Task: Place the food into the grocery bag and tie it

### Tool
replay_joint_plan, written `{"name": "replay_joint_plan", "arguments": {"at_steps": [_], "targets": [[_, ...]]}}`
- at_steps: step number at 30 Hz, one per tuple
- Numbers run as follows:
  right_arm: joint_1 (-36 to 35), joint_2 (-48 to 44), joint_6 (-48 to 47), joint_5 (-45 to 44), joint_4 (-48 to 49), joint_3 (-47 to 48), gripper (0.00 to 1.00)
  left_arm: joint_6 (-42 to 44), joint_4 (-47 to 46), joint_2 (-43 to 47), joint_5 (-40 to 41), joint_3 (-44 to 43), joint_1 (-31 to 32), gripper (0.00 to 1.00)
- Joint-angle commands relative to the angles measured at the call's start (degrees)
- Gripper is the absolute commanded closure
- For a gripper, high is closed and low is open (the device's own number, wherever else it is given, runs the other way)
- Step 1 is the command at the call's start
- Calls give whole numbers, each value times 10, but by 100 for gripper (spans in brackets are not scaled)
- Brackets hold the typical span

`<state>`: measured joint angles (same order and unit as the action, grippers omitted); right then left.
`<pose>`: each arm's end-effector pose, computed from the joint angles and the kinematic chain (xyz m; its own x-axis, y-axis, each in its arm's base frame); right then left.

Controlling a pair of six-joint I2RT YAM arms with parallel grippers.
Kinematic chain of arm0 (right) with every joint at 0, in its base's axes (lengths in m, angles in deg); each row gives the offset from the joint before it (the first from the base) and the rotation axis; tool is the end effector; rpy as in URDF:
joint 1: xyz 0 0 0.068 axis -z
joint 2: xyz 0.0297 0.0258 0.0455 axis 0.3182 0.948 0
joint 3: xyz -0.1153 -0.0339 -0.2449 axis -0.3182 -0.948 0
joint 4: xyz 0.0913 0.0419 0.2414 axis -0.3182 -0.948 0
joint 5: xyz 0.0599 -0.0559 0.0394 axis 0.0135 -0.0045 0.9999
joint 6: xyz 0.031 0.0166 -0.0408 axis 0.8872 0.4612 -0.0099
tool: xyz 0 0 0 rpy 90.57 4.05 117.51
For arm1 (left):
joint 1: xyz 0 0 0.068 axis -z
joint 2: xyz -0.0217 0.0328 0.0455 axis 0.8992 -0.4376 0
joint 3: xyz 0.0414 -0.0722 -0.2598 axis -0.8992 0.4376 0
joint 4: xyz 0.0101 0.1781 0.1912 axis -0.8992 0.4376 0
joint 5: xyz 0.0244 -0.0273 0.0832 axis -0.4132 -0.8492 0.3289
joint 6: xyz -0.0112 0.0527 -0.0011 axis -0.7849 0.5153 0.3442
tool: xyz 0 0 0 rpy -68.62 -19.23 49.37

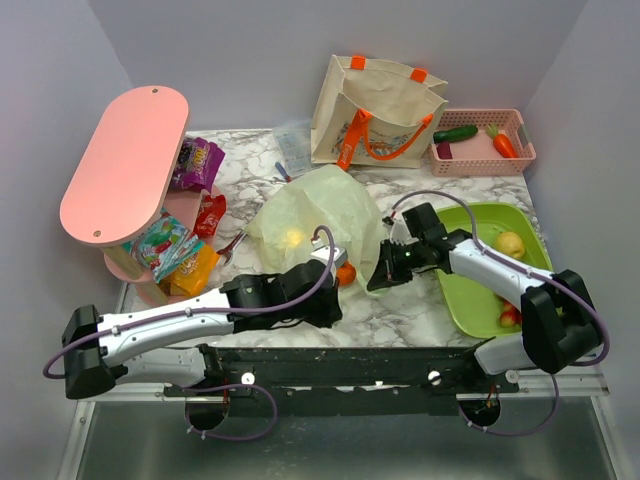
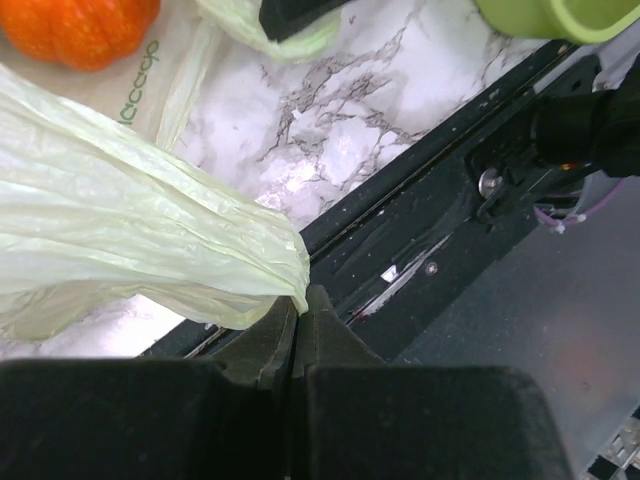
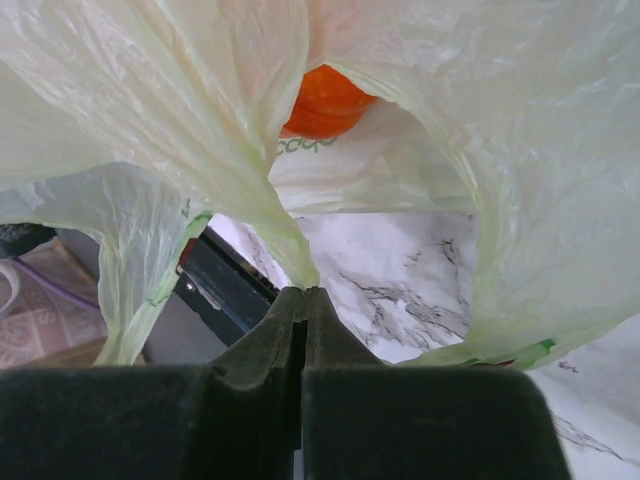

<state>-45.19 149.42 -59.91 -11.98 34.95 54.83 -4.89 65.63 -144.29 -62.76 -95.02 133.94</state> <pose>0.2288 0.1370 0.1921 -0.9679 -0.0870 -0.2359 -0.2240 0.7247 0.6516 0.0850 -0.2214 0.2757 -0.8194 0.1593 -0.5506 0.4603 0.7554 -0.4665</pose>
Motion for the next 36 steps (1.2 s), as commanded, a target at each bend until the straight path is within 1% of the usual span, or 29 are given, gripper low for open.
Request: {"name": "replay_joint_plan", "arguments": {"at_steps": [1, 3, 7, 11, 18, 21, 30, 36], "targets": [[-16, -12, 14, 40, 14, 17, 99, -1, 19, 46, -19, -6, -24, 100], [-19, -19, 19, 44, 9, 32, 99, 1, 34, 63, -23, -13, -34, 100], [-19, -41, 43, 52, -3, 74, 99, 6, 79, 87, -20, -53, -44, 100], [-19, -65, 91, -5, -32, 146, 99, 13, 125, 99, -6, -112, -50, 100], [-19, -97, 170, -12, -13, 243, 99, 35, 132, 97, -15, -176, -82, 100], [-19, -106, 189, -26, -14, 280, 99, 50, 151, 86, -19, -225, -98, 100], [-19, -103, 217, -75, -35, 419, 99, 98, 193, 69, -59, -384, -179, 100], [-19, -81, 221, -112, -53, 522, 99, 120, 201, 42, -153, -474, -267, 100]]}}
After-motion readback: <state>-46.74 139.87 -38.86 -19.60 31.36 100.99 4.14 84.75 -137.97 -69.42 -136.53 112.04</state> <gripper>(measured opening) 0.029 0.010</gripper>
